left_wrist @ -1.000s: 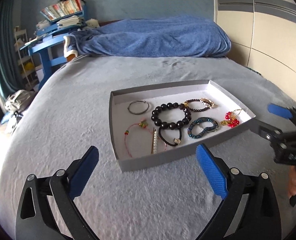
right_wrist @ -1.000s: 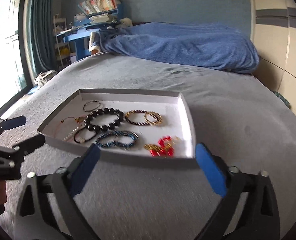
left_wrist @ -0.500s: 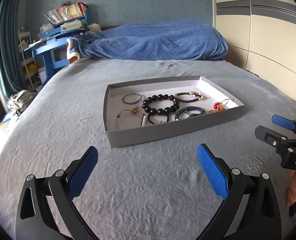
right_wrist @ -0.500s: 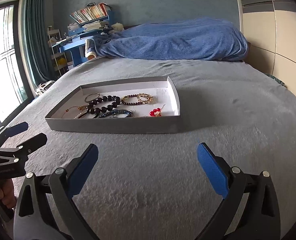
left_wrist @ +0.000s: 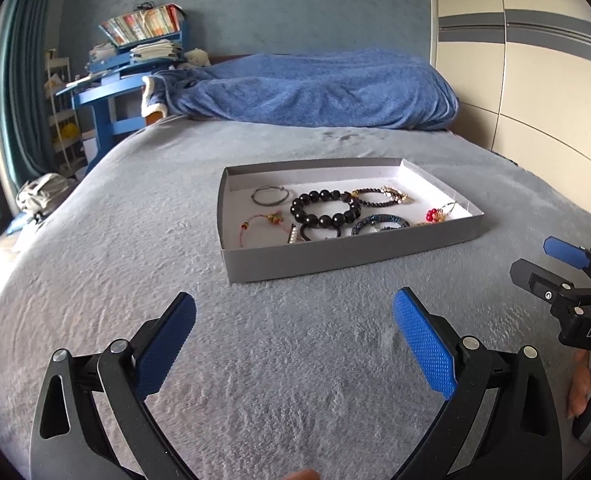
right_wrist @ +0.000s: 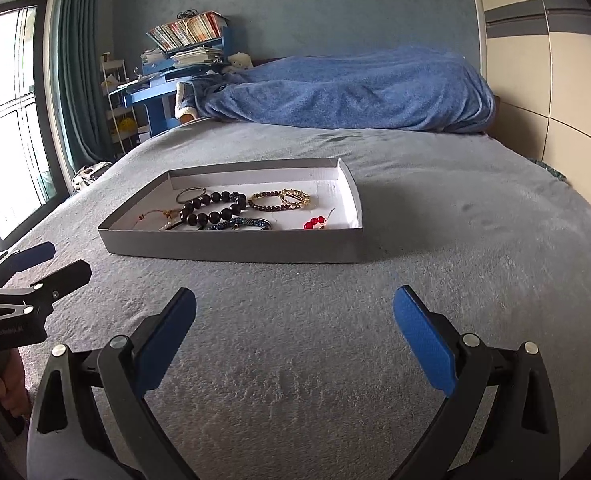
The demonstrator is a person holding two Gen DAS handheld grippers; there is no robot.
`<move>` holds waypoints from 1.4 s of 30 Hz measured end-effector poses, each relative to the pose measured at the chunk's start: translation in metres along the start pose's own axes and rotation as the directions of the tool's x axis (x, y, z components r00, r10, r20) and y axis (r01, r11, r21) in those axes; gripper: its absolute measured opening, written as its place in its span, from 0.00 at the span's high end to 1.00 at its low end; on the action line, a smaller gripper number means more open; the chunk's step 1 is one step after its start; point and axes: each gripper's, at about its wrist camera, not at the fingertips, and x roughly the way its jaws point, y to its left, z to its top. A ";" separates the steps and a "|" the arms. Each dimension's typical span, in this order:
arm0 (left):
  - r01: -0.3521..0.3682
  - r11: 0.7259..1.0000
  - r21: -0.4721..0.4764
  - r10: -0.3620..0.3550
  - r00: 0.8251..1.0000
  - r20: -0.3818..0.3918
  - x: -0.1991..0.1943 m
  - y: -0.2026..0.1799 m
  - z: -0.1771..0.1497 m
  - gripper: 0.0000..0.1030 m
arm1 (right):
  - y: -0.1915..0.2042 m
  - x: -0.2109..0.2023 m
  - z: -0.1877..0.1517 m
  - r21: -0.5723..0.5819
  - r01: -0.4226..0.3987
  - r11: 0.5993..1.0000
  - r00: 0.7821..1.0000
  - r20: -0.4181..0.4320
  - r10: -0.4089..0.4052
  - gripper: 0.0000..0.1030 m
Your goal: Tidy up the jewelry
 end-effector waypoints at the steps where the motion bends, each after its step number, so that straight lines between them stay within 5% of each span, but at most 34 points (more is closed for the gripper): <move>1: 0.000 1.000 0.001 0.000 1.000 -0.001 0.000 0.000 0.000 0.05 | 0.001 0.000 0.000 -0.004 -0.001 1.000 1.000 0.000 0.001 0.05; 42: -0.002 1.000 0.012 0.002 1.000 0.003 -0.001 -0.002 0.001 0.05 | 0.008 -0.010 0.002 -0.028 0.000 1.000 0.999 0.042 0.001 0.05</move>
